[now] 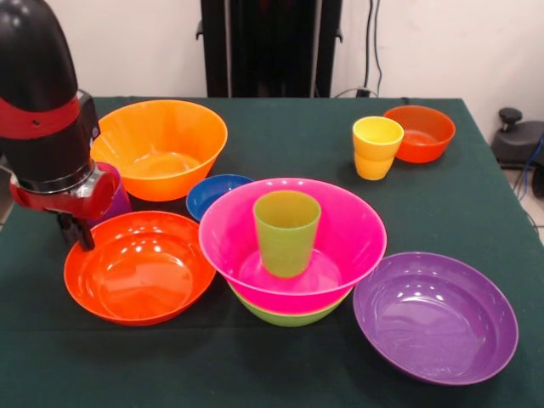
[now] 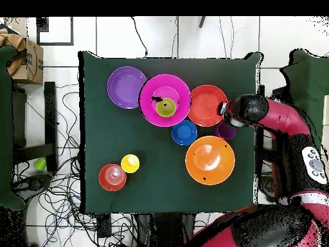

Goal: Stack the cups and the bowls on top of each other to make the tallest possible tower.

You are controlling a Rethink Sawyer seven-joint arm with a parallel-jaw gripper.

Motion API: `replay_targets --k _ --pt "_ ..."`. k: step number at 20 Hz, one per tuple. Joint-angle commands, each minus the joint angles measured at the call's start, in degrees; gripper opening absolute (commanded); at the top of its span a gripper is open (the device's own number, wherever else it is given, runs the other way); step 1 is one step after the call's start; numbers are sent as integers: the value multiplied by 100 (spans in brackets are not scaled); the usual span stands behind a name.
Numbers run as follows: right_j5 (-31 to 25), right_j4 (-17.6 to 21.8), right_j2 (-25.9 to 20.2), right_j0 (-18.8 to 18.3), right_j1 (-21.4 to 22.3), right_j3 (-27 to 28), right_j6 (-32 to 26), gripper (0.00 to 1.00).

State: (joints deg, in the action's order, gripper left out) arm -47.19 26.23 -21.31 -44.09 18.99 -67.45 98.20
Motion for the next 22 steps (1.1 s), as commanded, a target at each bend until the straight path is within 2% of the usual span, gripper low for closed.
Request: replay_targets --k 1,5,7,10,17,22 --pt "171 -195 -129 -217 153 -372 -106 0" --pt "259 -242 -47 -192 175 -206 85 0" --pt "273 -283 -59 -131 190 77 156 0" --pt "-79 -366 -155 -79 36 661 -51 0" --pt "-397 -521 -201 -97 -13 1027 -212 0" --pt "-875 -652 -153 -24 122 1203 -315 0"
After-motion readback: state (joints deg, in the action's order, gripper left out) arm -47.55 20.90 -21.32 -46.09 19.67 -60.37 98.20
